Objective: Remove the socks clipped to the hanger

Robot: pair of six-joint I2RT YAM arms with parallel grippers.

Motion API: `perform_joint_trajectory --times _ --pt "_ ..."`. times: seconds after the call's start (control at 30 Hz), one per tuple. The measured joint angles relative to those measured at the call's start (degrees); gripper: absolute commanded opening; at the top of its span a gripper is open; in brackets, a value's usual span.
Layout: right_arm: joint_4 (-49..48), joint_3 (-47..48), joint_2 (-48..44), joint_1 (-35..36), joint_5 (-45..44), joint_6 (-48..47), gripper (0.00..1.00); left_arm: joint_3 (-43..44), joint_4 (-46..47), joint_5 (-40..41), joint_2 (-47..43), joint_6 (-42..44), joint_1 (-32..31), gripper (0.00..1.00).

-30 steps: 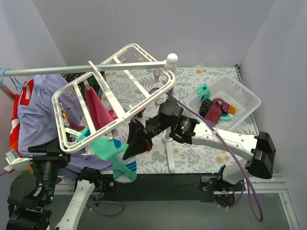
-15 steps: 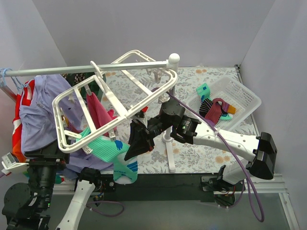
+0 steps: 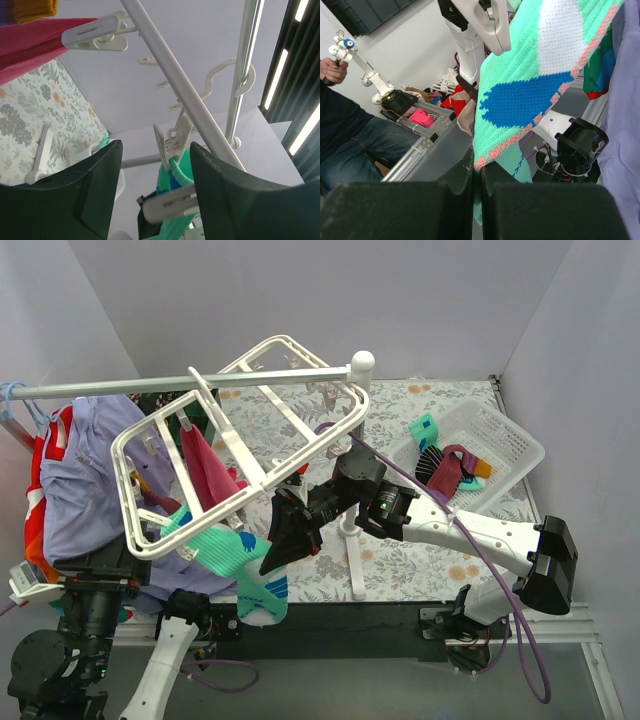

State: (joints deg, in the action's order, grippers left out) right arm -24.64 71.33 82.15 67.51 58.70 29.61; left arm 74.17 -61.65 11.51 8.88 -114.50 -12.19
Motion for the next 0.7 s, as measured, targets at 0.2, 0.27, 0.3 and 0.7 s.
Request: perform_joint_trajectory --times 0.2,0.27,0.3,0.7 --pt "0.0 0.0 0.0 0.0 0.0 0.0 0.04 -3.4 3.1 -1.7 0.1 -0.1 -0.1 0.6" --pt "0.0 0.0 0.0 0.0 0.0 0.0 0.04 -3.8 4.0 -2.1 0.3 0.0 -0.1 0.6" --pt "0.0 0.0 0.0 0.0 0.0 0.0 0.04 -4.0 4.5 -2.1 0.4 0.1 -0.2 0.61" --pt "-0.1 -0.4 0.0 0.0 0.3 0.0 0.04 -4.1 7.5 -1.7 2.6 -0.1 -0.4 0.26"
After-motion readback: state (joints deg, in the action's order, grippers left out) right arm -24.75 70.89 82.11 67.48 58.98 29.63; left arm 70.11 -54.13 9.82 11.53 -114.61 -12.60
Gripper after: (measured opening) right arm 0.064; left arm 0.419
